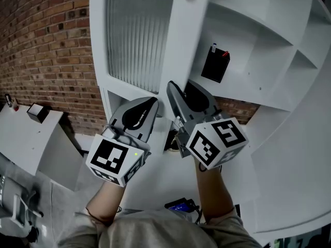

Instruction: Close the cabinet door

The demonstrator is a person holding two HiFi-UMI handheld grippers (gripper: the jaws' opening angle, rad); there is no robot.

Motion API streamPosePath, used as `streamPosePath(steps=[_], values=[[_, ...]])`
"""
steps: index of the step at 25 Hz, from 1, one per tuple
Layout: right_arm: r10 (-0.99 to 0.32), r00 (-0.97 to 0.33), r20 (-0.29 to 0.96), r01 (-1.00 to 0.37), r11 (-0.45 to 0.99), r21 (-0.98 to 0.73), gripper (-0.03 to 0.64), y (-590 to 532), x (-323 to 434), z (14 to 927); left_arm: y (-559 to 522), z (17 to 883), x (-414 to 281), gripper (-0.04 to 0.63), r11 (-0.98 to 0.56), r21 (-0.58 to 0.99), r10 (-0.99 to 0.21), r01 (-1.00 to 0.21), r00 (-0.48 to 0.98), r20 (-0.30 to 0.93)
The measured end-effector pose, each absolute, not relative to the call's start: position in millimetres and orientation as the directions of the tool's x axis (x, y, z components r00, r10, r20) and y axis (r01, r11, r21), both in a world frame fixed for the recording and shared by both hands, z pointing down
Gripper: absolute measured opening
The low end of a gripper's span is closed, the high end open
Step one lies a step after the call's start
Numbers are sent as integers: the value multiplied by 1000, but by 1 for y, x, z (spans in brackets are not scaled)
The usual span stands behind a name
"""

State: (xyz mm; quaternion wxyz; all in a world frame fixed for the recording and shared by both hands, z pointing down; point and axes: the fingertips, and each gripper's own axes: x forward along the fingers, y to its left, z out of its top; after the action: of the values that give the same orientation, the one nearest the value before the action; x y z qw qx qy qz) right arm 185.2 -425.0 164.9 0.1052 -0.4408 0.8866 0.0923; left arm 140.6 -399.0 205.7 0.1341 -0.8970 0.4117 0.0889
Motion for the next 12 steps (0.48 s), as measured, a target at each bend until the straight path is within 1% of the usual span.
streamPosePath(steps=[12], values=[[-731, -622, -282, -772, 632, 66, 138, -451, 195, 166, -425, 209, 149, 8, -640, -186, -710, -745, 667, -227]])
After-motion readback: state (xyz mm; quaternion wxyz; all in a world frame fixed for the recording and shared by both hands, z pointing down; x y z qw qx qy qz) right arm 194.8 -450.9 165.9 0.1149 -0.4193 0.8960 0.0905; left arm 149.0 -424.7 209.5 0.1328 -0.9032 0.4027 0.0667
